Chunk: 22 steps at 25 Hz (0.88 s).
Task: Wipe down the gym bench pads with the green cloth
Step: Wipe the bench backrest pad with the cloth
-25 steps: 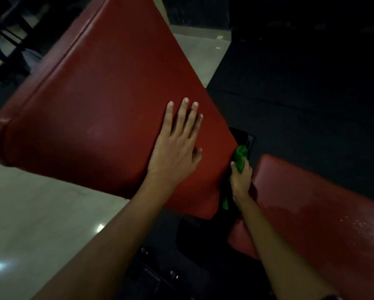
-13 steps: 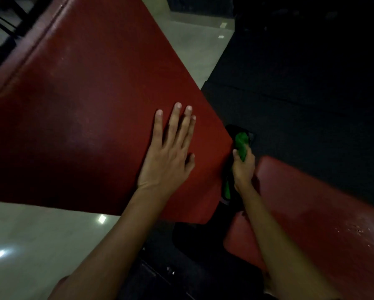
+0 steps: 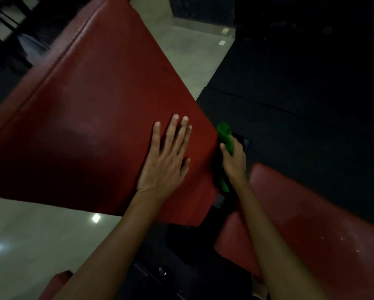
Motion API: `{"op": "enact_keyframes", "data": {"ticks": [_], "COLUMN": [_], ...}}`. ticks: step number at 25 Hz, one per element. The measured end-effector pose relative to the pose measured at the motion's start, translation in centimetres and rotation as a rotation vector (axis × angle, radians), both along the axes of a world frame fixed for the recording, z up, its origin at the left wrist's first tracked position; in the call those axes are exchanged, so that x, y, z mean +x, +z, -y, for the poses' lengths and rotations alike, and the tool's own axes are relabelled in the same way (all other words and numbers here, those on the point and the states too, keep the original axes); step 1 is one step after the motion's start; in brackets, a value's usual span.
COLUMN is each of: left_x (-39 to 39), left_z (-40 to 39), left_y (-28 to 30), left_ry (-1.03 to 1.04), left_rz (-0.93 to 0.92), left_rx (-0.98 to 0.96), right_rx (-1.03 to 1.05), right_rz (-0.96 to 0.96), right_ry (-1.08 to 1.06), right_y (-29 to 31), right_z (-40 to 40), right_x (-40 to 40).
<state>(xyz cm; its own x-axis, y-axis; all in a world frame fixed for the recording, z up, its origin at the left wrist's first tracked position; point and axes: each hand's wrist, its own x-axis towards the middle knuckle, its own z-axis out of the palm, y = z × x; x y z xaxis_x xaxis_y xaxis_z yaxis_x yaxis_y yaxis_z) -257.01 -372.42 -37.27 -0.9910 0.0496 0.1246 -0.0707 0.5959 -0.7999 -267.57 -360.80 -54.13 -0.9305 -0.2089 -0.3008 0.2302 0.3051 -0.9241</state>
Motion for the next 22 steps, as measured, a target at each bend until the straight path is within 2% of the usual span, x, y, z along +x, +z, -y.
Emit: {"op": "enact_keyframes", "data": {"ticks": [2,3,6,8,12,14,16,18,22], "left_x": [0.0,0.0,-0.1,-0.1,0.8,1.6,2.6,3.3,3.9], "left_z": [-0.1,-0.2,-0.3,-0.6,-1.2,-0.8,0.2,1.4,3.1], "left_y": [0.1,0.2,0.9,1.5,4.6,7.2,10.3,13.1,16.7], "left_ry": [0.002,0.004,0.009,0.002,-0.067,-0.073,-0.066,-0.039,0.122], "left_rz": [-0.008,-0.002,0.016,0.034,-0.072,-0.173,-0.257,-0.317,-0.407], "left_rx": [0.022,0.039,0.106,0.183,0.621,0.711,0.686,0.631,0.561], "right_rx": [-0.130,-0.152,-0.015,0.002,-0.237,-0.225,-0.126,-0.095,-0.265], "right_rz": [-0.126,-0.123,0.068,0.065,-0.069,-0.023,0.043,0.026,0.009], "right_ry": [0.080,0.110,0.165,0.216,0.348,0.358,0.331,0.322,0.337], "right_y": [2.4,2.5,2.8,5.1,11.9,12.7,13.5,15.4,21.2], "right_z": [0.1,-0.3,-1.5,-1.2,0.0,-0.2,-0.1,0.7,2.3], "right_x": [-0.4,-0.5,-1.1,-2.0,-3.2,-2.9,-2.6,-3.0,-3.8]}}
